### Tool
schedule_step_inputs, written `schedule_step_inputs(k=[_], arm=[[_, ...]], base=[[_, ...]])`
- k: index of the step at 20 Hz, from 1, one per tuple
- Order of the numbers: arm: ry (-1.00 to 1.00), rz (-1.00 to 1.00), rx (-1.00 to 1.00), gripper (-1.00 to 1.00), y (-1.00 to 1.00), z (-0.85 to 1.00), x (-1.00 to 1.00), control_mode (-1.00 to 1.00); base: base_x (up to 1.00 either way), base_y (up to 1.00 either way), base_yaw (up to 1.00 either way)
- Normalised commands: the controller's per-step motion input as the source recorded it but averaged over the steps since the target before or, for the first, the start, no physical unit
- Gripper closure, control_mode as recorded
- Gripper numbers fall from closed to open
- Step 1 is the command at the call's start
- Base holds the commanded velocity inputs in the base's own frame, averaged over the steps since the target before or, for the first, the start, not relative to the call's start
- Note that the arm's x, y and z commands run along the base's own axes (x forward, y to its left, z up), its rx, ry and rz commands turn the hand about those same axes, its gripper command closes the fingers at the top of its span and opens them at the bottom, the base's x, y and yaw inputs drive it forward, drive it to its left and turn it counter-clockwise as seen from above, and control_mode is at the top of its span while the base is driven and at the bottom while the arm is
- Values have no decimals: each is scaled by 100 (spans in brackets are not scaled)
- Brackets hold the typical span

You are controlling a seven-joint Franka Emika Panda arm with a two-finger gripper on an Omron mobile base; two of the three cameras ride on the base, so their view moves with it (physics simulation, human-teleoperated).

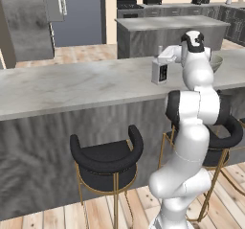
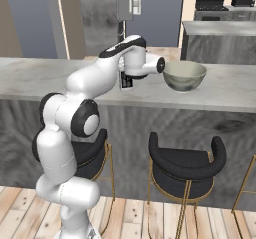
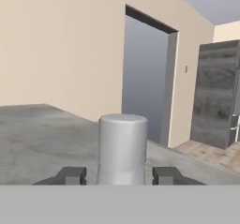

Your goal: There is a bowl on the dining counter. Grab a lemon wedge from the fridge and place it in the bowl. Then get the liquor bottle and glass cup from the cabinet and place them next to the bowl.

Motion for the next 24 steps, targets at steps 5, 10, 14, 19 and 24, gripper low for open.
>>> schedule_step_inputs(k=[5,10,14,19,24], arm=[[-6,-1,-3,-100,0,51,-32,-100],[-16,-3,-4,-100,-1,85,-49,-100],[-21,-3,-4,-100,7,76,-83,-100],[-23,-1,-8,-100,67,29,-100,-100],[-10,-5,-9,-100,100,0,-100,-100]], base=[[0,0,0],[0,0,0],[0,0,0],[0,0,0],[0,0,0]])
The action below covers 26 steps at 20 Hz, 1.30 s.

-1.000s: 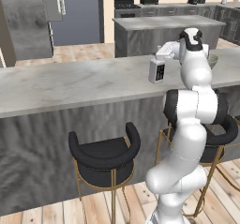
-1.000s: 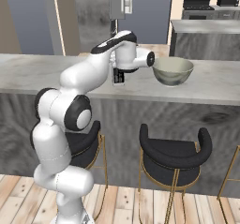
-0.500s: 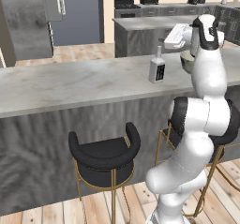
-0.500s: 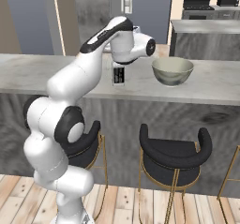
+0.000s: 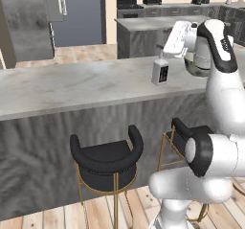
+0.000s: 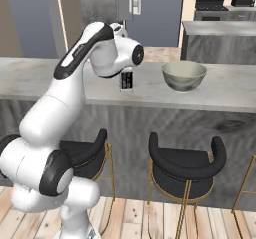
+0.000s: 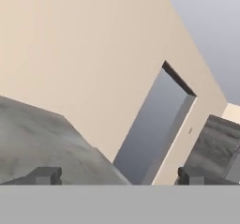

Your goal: There is a bowl on the dining counter. Grab a lemon wedge from the fridge and place it in the bowl. Then get the liquor bottle and glass cup from the cabinet and place them next to the bowl.

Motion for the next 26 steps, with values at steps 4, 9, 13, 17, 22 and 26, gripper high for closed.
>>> schedule_step_inputs(k=[4,9,13,17,22,26], arm=[[-2,-13,-3,-100,100,0,-100,-100],[2,-21,0,-100,93,8,-100,-100],[13,-26,0,-100,31,18,-88,-100],[11,-20,0,-100,0,0,-93,-100],[31,-26,2,-100,-12,1,-74,-100],[31,-22,0,-100,-5,-3,-62,-100]], base=[[0,0,0],[0,0,0],[0,0,0],[0,0,0],[0,0,0],[0,0,0]])
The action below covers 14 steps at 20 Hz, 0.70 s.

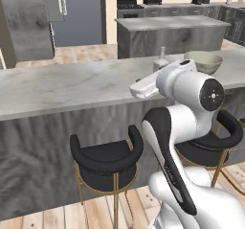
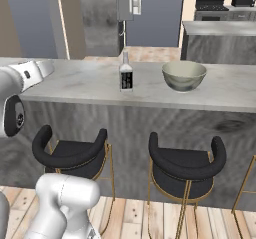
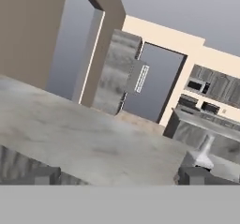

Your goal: There is a bowl on the dining counter. Grab a lemon wedge from the fridge and place it in the bowl. Then get the liquor bottle and glass cup from the cabinet and place them next to the bowl.

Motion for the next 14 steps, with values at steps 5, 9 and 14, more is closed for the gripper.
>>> schedule_step_inputs(k=[5,9,14], arm=[[0,0,0,-100,0,0,0,100],[0,0,0,-100,0,0,0,100],[0,0,0,-100,0,0,0,100]], base=[[-90,-26,-20],[-75,-83,-14],[-17,-100,-4]])
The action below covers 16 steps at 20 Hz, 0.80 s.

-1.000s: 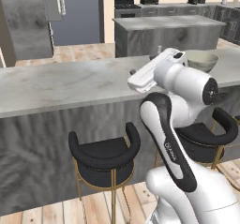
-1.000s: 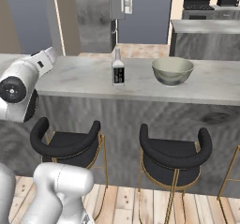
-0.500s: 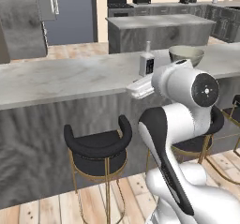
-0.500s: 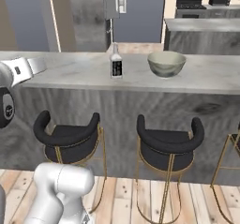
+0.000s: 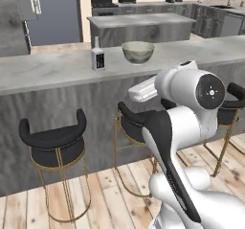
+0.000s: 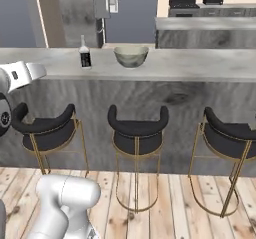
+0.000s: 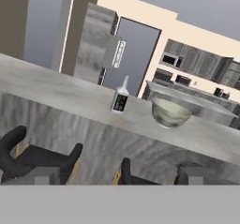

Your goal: There is a bowl on the dining counter. Grab a lemon wedge from the fridge and place it in the bowl. Then get the liquor bottle and glass cup from the cabinet and place them next to the bowl.

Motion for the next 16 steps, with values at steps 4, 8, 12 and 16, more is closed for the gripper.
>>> schedule_step_inputs(k=[4,8,12,16], arm=[[0,0,0,-100,0,0,0,100],[0,0,0,-100,0,0,0,100],[0,0,0,-100,0,0,0,100],[0,0,0,-100,0,0,0,100]], base=[[0,-100,0],[0,-100,0],[-1,-100,-1],[0,-100,0]])
